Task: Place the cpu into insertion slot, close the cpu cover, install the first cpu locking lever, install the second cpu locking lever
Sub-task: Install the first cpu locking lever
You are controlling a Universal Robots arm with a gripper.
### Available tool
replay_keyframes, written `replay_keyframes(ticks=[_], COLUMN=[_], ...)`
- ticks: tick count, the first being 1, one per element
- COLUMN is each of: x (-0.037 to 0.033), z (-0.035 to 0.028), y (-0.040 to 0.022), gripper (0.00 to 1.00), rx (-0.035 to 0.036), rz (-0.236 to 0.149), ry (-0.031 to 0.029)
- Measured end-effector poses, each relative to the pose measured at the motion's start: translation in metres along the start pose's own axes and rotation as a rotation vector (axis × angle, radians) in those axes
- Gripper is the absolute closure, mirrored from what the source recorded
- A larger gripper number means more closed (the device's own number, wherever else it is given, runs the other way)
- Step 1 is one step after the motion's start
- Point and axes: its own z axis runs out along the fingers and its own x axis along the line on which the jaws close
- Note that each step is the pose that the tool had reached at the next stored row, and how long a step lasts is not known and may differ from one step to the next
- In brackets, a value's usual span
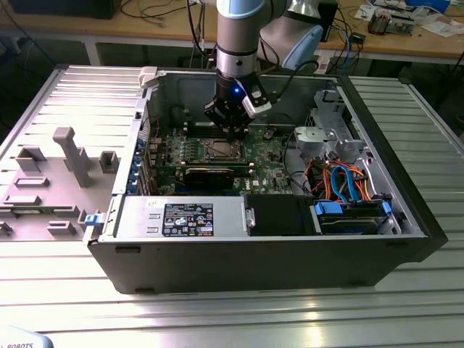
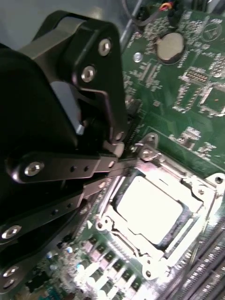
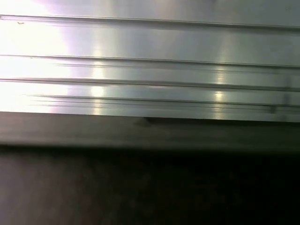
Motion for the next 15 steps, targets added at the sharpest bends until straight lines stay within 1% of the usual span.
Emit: replay_keyframes(ticks=[1,3,4,5,6,8,9,12,13,15], x=[0.0000,0.0000,0.0000,0.0000,0.0000,-0.0002,-0.0001,-0.0001,-0.0001,0.0000], z=[0.0000,0.0000,0.0001,0.0001,-0.0001,-0.0025,-0.0043,-0.0085,-0.0086,-0.0086], y=[0.0000,0.0002,0.0004,0.0005,0.0006,0.0008,0.0006,0.0006,0.0006,-0.0018], gripper=[0.89,0.89,0.89,0.89,0.89,0.89,0.89,0.89,0.89,0.89], rx=[-0.0003,-0.0068,-0.0174,-0.0224,-0.0239,-0.0249,-0.0238,-0.0238,-0.0239,-0.0237], rz=[0.000,0.000,0.000,0.000,0.000,0.000,0.000,0.000,0.000,0.000], ry=[0.0003,0.0007,0.0003,0.0003,0.0001,-0.0006,0.0001,0.0002,0.0001,0.0003])
